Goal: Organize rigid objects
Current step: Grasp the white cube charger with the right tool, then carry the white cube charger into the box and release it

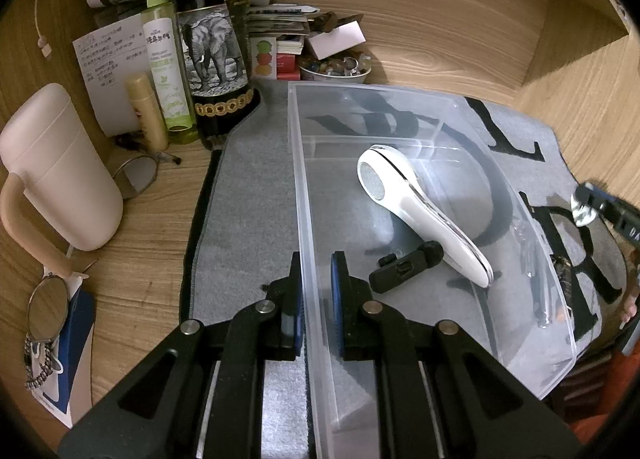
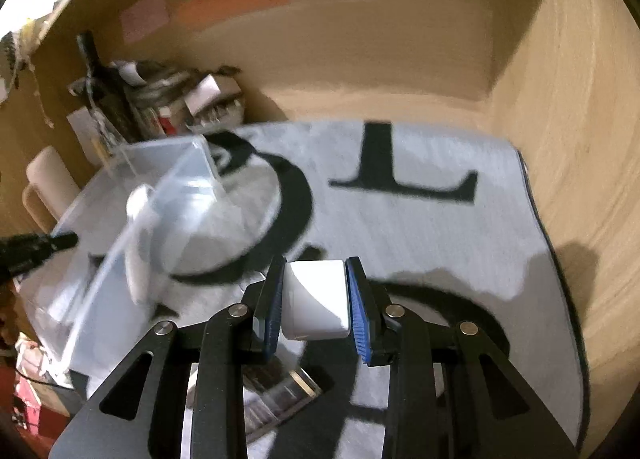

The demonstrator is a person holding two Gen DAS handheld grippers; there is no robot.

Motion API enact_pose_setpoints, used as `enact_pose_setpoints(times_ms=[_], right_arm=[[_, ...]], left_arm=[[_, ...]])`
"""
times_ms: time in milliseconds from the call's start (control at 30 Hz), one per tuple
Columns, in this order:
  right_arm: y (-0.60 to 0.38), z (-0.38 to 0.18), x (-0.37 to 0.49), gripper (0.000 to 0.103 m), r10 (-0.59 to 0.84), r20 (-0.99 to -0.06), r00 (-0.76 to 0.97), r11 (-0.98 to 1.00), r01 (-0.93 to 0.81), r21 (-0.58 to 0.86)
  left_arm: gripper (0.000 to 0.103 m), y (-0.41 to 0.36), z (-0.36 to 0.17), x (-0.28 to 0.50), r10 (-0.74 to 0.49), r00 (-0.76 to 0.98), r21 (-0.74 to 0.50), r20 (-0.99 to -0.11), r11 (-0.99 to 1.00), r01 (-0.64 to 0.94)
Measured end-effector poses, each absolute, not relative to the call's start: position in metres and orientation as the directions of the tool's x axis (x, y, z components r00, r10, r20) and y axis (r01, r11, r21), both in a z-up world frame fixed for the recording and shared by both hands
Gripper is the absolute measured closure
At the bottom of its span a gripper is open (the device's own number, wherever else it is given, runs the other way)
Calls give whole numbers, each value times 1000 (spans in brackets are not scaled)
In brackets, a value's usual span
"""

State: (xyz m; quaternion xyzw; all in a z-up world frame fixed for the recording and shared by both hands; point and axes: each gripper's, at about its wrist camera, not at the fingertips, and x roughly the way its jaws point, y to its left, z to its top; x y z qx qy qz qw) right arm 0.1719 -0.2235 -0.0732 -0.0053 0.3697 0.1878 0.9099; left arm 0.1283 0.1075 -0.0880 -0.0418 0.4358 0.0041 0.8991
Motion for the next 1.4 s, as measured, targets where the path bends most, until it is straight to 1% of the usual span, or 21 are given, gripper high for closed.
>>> enact_pose_setpoints(times_ms=[300,633,900,1133,1400], right_arm=[[-187,-34,177,76,426,-587,689,886,-448,117],[-125,-23,177,76,505,-584,635,812,-579,73],[-79,-38,178,76,535,-642,549,744,-666,51],[-50,-58,178,76,498,-716,489,707,-707,9],[-34,-72,179,76,455,-774,441,683,-730,-14]], left_arm=[[92,108,-89,128,-30,622,-75,-782,996,-46],[92,107,-89,127,-30,626,-69,-779,997,-37],[92,107,-89,128,-31,626,-66,-779,997,-32],[92,107,-89,126,-39,631,-72,-775,997,-27],[92,107,-89,126,-40,632,-72,-774,997,-25]])
